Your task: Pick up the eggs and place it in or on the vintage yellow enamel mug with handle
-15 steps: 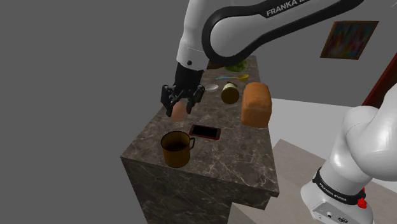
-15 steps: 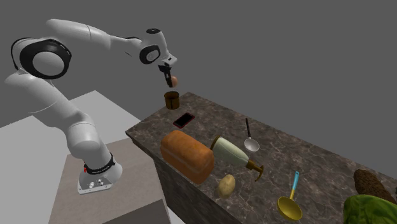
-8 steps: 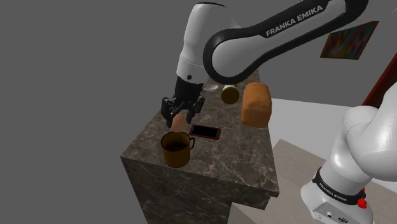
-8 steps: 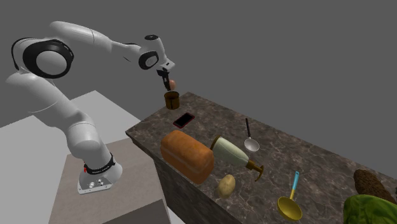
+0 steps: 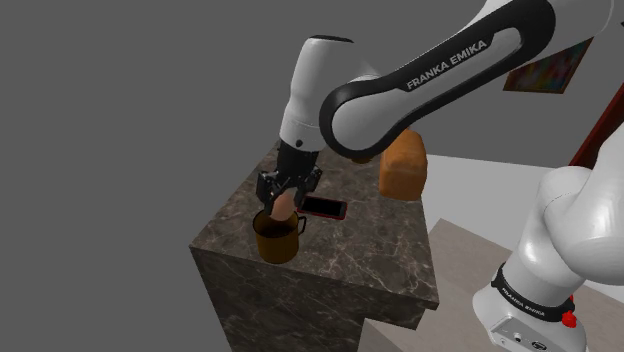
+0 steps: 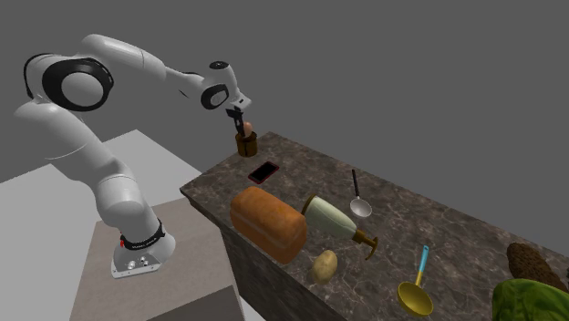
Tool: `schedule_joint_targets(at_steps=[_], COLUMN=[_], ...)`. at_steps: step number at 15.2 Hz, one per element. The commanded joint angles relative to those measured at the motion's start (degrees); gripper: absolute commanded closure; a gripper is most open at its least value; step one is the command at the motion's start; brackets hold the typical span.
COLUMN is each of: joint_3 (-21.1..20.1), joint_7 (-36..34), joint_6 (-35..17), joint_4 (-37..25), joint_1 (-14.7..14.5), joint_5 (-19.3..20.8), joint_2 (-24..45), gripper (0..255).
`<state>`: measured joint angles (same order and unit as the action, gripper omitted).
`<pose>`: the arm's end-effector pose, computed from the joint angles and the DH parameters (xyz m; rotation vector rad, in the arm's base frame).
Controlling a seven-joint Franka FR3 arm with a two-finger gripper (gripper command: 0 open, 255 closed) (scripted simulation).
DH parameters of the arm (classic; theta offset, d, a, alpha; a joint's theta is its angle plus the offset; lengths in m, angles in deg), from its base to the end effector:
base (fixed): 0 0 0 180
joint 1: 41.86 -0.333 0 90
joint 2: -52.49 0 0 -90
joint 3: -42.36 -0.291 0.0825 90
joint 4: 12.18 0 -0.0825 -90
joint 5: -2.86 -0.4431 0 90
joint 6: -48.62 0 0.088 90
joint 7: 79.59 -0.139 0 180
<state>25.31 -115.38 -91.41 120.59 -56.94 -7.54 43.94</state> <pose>0.4847 0.3073 0.3387 -2.8915 0.2674 -0.2546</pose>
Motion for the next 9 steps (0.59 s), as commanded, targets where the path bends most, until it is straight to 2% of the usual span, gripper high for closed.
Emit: schedule_joint_targets(at_steps=[1, 7, 8, 9], joint_3=[-0.1, -0.1, -0.1, -0.1], joint_7=[-0.1, -0.1, -0.1, -0.1], joint_6=[-0.6, -0.6, -0.6, -0.6], joint_4=[0.1, 0.1, 0.1, 0.1], joint_1=[0.0, 0.0, 0.0, 0.0], joint_5=[0.1, 0.1, 0.1, 0.1], joint_2=[0.4, 0.4, 0.4, 0.4], gripper=[255, 255, 0, 0])
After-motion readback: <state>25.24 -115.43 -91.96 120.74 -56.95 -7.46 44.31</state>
